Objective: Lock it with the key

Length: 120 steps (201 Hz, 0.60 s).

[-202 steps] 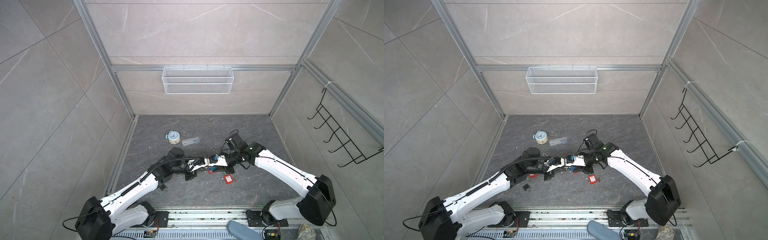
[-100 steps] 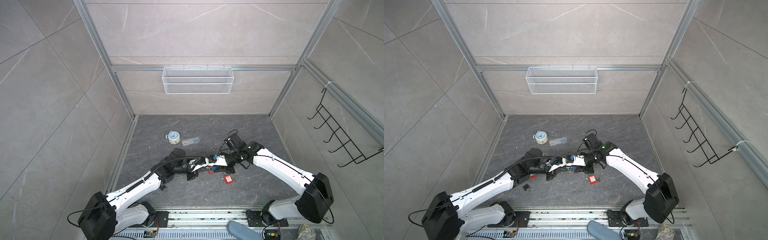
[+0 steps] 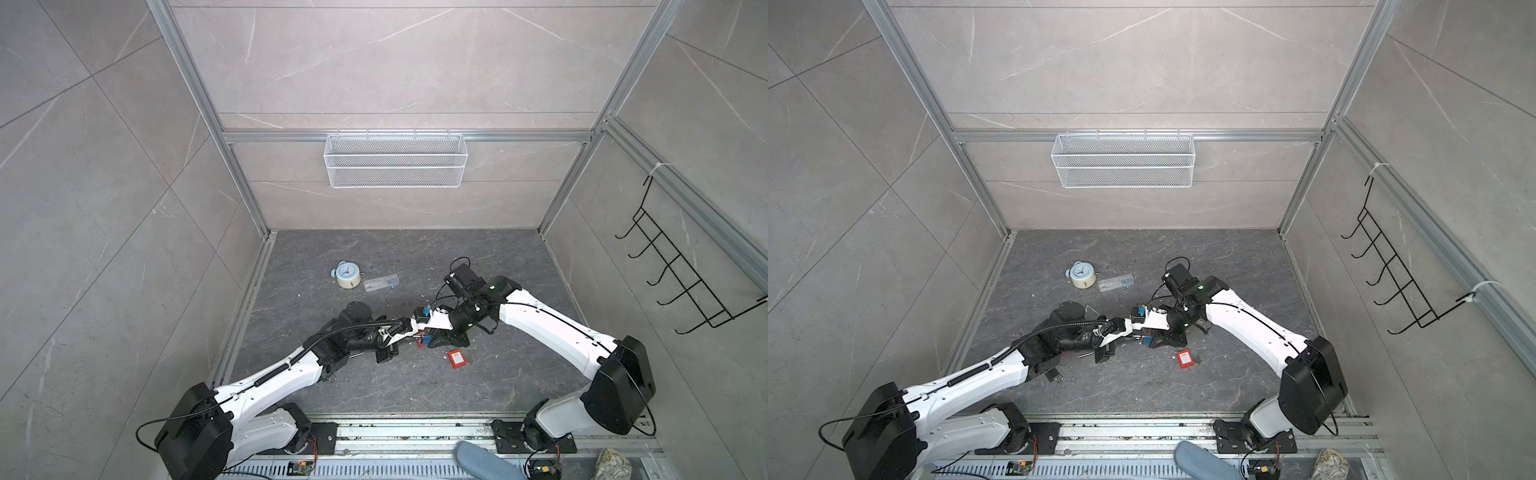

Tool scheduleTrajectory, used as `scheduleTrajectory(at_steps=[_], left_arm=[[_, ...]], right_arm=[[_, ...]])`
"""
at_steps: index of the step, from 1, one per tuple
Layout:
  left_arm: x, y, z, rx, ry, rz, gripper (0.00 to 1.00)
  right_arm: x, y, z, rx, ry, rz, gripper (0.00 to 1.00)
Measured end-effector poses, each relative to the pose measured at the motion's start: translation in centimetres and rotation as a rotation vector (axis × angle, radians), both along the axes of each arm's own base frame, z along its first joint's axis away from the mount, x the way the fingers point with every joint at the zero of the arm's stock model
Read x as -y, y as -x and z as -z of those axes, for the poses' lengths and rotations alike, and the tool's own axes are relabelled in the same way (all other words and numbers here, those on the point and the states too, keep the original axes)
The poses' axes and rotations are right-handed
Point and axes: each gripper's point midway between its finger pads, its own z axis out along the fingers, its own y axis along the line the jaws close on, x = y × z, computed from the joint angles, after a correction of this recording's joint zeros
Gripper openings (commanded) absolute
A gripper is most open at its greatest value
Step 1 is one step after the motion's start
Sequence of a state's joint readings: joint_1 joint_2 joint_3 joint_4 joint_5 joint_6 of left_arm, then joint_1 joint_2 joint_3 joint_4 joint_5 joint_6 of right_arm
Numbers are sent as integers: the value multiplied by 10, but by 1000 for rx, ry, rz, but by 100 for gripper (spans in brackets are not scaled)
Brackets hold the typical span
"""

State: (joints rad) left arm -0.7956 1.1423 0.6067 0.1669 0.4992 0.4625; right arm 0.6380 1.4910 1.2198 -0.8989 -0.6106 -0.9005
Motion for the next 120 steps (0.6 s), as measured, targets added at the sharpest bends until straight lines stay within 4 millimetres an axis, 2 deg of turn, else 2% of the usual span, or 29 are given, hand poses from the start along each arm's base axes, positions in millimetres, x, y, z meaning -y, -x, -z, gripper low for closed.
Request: scheduleTrajectory(at_steps=[63, 120], left_arm=[[7, -8, 7, -17, 35, -27, 0], [11, -4, 13, -56, 46, -4, 0]], right_arm=[[4, -7, 7, 103, -24, 73, 1], [6, -1, 12, 54, -8, 75, 1]])
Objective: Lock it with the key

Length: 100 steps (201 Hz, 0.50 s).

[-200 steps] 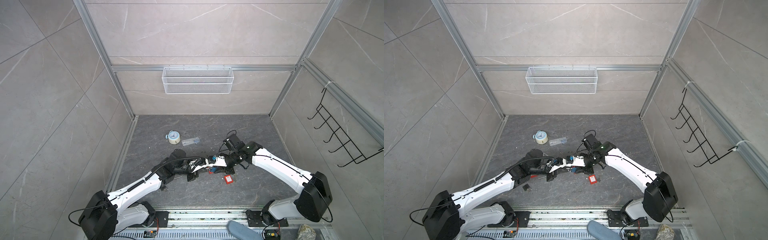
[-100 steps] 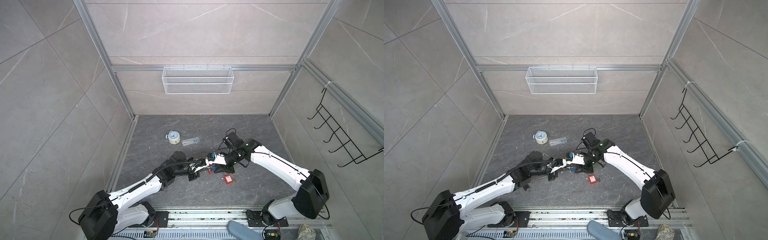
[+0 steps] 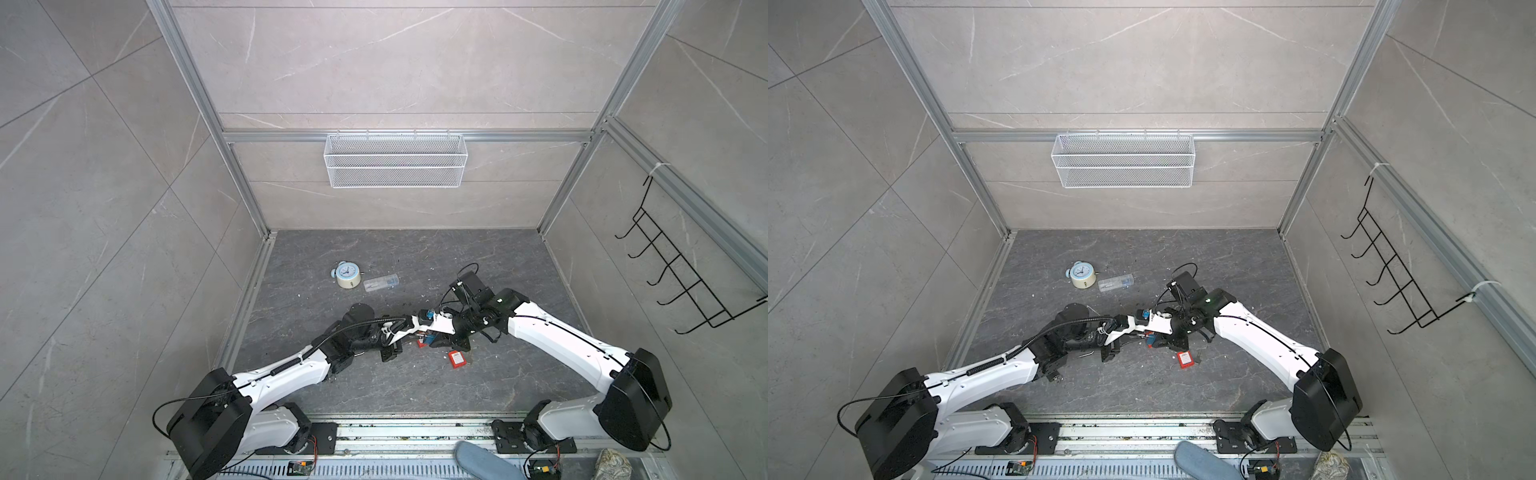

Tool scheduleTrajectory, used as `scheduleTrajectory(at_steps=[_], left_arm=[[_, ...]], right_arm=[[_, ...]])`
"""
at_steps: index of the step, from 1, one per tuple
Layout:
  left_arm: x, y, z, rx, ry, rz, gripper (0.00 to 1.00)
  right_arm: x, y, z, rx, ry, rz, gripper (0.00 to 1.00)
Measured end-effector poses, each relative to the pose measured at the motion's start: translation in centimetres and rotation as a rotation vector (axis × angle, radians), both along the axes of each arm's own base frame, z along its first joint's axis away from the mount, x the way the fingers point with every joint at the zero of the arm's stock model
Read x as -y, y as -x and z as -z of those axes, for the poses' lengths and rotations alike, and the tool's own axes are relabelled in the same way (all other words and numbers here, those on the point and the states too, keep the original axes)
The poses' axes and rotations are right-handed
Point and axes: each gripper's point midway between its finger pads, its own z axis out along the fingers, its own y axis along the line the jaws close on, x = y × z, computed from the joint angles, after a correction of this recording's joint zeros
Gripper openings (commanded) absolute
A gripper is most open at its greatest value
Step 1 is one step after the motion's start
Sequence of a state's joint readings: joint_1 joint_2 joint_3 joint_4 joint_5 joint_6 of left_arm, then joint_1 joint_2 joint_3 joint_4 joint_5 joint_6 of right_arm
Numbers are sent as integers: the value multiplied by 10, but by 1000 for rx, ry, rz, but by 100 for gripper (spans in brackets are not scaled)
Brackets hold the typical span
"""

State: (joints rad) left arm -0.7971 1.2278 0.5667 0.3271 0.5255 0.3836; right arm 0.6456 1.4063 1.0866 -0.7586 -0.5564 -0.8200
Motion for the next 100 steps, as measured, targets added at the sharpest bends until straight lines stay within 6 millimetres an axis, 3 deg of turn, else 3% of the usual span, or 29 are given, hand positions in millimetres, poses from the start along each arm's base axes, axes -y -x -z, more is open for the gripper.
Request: scheduleTrajectory(at_steps=[100], left_arm=[[-16, 18, -29, 59, -113, 18, 0]], right_arm=[[-7, 12, -19, 62, -46, -137, 1]])
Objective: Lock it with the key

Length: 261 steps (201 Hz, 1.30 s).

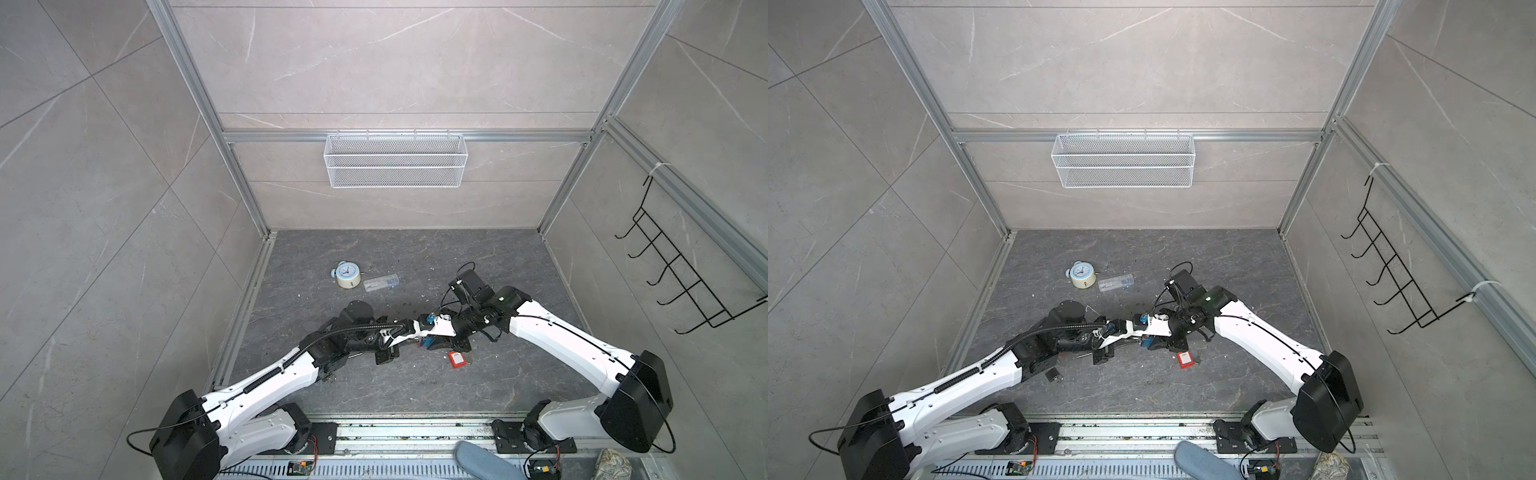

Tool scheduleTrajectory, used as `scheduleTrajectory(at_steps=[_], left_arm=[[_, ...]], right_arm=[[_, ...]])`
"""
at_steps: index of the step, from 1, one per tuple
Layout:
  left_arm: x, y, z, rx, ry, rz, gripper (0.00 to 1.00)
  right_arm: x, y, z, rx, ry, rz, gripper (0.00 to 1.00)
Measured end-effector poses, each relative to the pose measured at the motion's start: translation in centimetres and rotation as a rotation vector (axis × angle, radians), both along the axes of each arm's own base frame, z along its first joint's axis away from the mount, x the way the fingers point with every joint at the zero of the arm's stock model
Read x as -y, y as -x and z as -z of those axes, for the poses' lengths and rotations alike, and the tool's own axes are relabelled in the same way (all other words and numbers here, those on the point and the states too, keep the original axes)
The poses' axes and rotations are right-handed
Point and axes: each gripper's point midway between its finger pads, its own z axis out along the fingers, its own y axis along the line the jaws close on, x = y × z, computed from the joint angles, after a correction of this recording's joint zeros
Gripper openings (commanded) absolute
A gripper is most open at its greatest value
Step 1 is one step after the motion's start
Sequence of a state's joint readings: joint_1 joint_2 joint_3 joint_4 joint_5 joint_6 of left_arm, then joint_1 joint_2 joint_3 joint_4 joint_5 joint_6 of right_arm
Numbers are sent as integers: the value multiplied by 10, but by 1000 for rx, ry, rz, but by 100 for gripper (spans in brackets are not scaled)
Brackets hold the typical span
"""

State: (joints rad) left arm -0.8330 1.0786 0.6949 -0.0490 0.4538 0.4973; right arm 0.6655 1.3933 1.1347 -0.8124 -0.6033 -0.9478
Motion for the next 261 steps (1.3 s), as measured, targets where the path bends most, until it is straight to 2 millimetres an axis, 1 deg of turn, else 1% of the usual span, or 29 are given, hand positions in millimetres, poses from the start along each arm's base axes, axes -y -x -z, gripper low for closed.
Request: scheduleTrajectory(at_steps=[10, 36, 91, 151, 205, 244, 261], left_arm=[[-2, 2, 1, -10, -16, -4, 0], [-5, 4, -2, -10, -23, -11, 0], [-5, 4, -2, -22, -23, -18, 0], [2, 2, 3, -86, -9, -1, 0], [9, 1, 4, -113, 10, 14, 0], [17, -4, 12, -155, 23, 21, 0], [20, -6, 11, -157, 37, 26, 0]], right_arm=[[0, -4, 0, 31, 11, -3, 1], [-2, -5, -2, 62, 15, -20, 2], [-4, -9, -2, 69, 17, -27, 2], [0, -11, 1, 58, 20, -4, 2], [6, -13, 2, 88, 22, 20, 2], [11, -16, 5, 61, 27, 55, 2], [12, -14, 5, 35, 22, 62, 2]])
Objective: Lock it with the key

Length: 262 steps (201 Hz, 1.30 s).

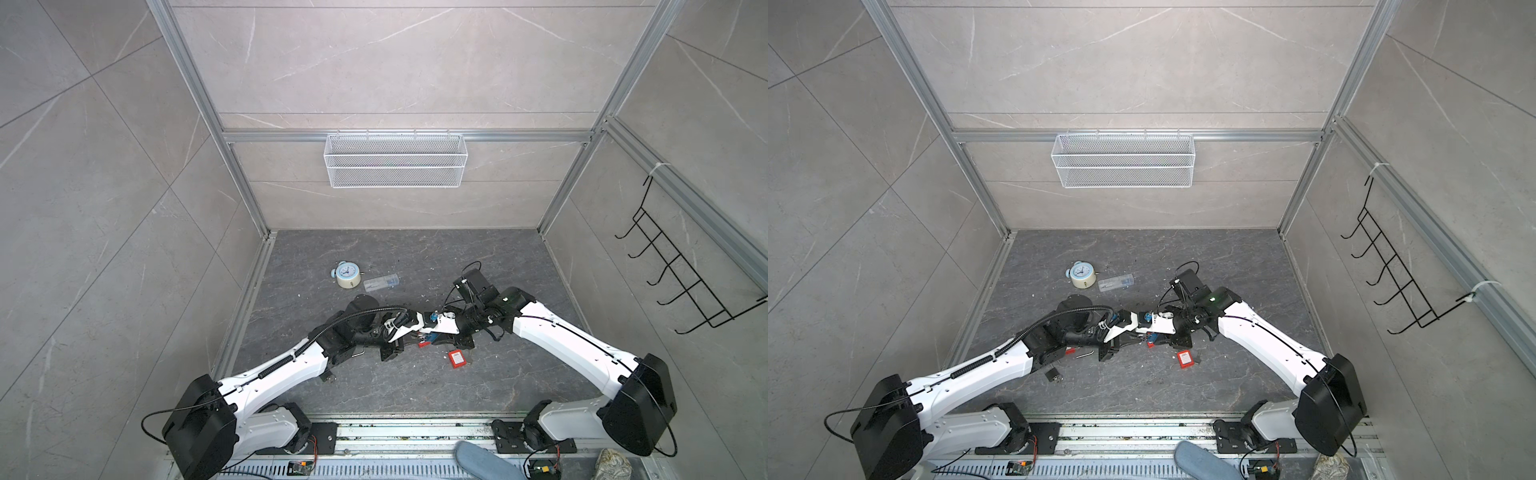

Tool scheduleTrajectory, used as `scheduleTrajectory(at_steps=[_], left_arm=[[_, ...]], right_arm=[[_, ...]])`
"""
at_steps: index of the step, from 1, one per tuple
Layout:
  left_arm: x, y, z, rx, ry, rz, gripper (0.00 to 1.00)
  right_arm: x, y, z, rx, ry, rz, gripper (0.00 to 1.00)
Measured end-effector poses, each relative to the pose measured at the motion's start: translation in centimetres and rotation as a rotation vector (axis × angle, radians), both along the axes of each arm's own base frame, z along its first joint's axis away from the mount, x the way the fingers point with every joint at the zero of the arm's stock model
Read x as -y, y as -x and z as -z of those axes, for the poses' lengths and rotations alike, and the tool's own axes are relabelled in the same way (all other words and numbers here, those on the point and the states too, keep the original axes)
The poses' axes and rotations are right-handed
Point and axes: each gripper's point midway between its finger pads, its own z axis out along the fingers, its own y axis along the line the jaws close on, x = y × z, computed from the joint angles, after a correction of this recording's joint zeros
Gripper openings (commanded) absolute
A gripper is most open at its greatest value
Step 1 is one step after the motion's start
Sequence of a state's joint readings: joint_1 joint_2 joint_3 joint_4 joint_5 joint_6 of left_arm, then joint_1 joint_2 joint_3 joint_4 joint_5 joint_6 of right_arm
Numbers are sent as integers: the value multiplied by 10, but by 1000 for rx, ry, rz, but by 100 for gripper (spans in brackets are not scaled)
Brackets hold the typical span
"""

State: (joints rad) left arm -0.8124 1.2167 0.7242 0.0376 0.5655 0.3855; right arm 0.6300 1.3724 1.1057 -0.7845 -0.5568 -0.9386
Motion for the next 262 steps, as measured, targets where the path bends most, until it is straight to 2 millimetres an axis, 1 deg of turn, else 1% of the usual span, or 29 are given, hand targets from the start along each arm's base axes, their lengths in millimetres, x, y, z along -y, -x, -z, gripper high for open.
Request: scheduleTrajectory(at_steps=[76, 107, 125, 172, 215, 262], left_arm=[[3, 0, 0, -20, 29, 4, 0], [1, 2, 7, -8, 52, 4, 0], [1, 3, 7, 3, 61, 9, 0], [3, 1, 7, 26, 82, 7, 0], [9, -3, 19, 5, 75, 13, 0], [17, -9, 24, -11, 103, 14, 0]], right_arm=[[1, 3, 1, -43, 4, 16, 2], [0, 5, 3, -74, 9, 8, 2], [-1, 5, 4, -103, -7, 6, 2], [0, 1, 0, -127, -27, -1, 0], [4, -3, 9, -136, 9, 15, 0], [10, -9, 13, -135, 34, 48, 0]])
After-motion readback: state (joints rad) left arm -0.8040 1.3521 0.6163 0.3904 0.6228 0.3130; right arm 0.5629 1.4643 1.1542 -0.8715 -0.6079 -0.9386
